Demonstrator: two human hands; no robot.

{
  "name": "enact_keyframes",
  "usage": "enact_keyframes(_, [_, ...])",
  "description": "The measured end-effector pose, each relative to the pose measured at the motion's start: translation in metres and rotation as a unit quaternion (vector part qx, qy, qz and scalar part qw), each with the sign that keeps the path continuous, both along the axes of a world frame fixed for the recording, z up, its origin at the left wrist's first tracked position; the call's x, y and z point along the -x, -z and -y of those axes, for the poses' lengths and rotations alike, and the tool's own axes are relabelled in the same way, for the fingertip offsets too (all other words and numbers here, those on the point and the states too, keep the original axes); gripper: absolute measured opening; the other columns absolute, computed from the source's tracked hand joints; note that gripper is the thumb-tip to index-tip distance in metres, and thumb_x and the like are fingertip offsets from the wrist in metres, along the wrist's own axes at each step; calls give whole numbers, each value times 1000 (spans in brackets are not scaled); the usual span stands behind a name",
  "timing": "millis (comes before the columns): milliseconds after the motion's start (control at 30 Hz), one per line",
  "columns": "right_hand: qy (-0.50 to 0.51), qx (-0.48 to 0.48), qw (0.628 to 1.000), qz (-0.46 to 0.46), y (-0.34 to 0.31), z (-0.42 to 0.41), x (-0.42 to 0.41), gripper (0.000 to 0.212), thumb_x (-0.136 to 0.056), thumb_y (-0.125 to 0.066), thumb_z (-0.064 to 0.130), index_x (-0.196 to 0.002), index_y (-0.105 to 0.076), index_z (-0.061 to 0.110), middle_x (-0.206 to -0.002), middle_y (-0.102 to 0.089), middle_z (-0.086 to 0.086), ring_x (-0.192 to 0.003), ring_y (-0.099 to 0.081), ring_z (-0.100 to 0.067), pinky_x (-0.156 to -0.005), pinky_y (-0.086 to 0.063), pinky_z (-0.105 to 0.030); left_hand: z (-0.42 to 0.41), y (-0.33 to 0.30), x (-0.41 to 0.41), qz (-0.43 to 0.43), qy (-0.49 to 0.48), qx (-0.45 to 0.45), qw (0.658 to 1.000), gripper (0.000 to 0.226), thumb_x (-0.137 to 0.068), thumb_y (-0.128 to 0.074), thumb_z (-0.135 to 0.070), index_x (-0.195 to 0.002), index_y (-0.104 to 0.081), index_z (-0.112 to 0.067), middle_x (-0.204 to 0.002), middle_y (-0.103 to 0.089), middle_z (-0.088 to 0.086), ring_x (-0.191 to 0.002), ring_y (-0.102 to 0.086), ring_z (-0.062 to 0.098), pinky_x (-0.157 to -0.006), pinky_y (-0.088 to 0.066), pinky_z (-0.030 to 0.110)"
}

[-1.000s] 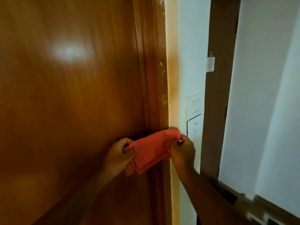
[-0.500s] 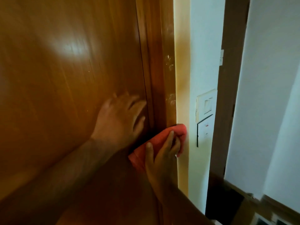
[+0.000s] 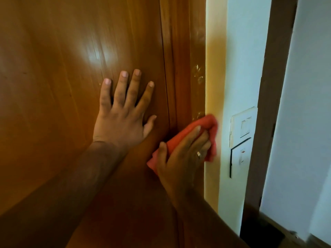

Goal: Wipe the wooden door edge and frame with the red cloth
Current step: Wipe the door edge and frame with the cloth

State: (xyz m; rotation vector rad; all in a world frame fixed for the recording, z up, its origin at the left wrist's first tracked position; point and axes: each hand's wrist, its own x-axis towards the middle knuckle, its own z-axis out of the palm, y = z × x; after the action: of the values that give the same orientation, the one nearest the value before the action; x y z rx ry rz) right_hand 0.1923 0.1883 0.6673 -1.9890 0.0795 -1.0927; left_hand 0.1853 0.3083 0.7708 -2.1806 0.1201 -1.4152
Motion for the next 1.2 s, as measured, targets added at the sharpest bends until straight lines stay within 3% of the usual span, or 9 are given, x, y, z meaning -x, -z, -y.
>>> enact_keyframes(167, [8, 85, 993, 84, -18, 19, -23, 93, -81, -52, 44, -153, -10, 2, -159, -21, -28, -144, -21, -47, -113, -28, -57, -1, 1, -1, 9, 1, -7, 1000, 76, -97, -26, -62, -160, -9, -22, -168, -3, 17, -154, 0, 37, -120, 9, 58])
enact_keyframes(367, [-43, 215, 973, 72, 93, 64, -5, 111, -68, -62, 38, -156, 2, 13, -155, -20, -14, -143, -20, -33, -115, -17, -52, 1, 0, 0, 6, 3, -5, 1000, 77, -97, -26, -63, -160, -5, -22, -168, -1, 17, -154, 3, 37, -120, 6, 59])
enact_keyframes(433, [-60, 195, 977, 55, 96, 67, 0, 104, -68, -56, 39, -155, -7, 10, -155, -24, -16, -143, -26, -37, -111, -20, -54, 1, 0, 0, 3, 4, -6, 1000, 78, -97, -26, -63, -160, -5, -21, -168, -1, 18, -154, 3, 38, -119, 6, 60])
enact_keyframes(567, [-63, 151, 984, 69, 36, 54, -2, 96, -73, -64, 33, -150, -18, 1, -157, -25, -28, -142, -26, -45, -112, -8, -51, 1, 0, 0, 11, 2, -8, 1000, 78, -97, -26, -62, -160, -6, -21, -168, -2, 18, -154, 1, 38, -120, 3, 61])
enact_keyframes(767, [-58, 120, 983, 124, -86, 43, -20, 79, -92, -52, 27, -155, -10, 4, -163, -14, -24, -148, -16, -45, -115, -21, -56, 0, 1, -2, 28, -15, -13, 999, 78, -96, -25, -63, -160, -10, -21, -168, -4, 17, -154, -4, 37, -120, 0, 60])
enact_keyframes(900, [-98, 187, 971, 113, -71, 58, -11, 77, -91, -41, 29, -155, -5, 7, -165, -9, -19, -151, -10, -40, -118, -19, -57, 2, -3, 4, 5, -31, -11, 999, 78, -95, -29, -62, -160, -14, -20, -168, -8, 18, -154, -9, 38, -120, -2, 59])
enact_keyframes(967, [-116, 204, 966, 111, -63, 66, -5, 82, -88, -51, 28, -155, -10, 6, -164, -13, -19, -151, -12, -38, -117, -27, -60, 4, -8, 11, -16, -30, -7, 999, 79, -94, -34, -62, -159, -18, -20, -167, -12, 18, -154, -12, 38, -121, -4, 59])
enact_keyframes(1133, [-32, 158, 978, 129, -86, 59, -4, 80, -79, -62, 54, -138, -42, 3, -145, -45, -24, -132, -45, -41, -101, -45, -52, 3, -48, 24, -10, -6, -16, 1000, 80, -91, -36, -65, -157, -24, -22, -166, -20, 18, -152, -19, 39, -119, -3, 58])
enact_keyframes(1200, [-10, 144, 979, 146, -96, 50, -9, 78, -78, -67, 47, -136, -44, 1, -145, -45, -26, -133, -43, -45, -103, -43, -56, 0, -82, 27, 17, 4, -3, 1000, 80, -91, -33, -65, -157, -23, -21, -165, -19, 19, -151, -17, 40, -119, 0, 59])
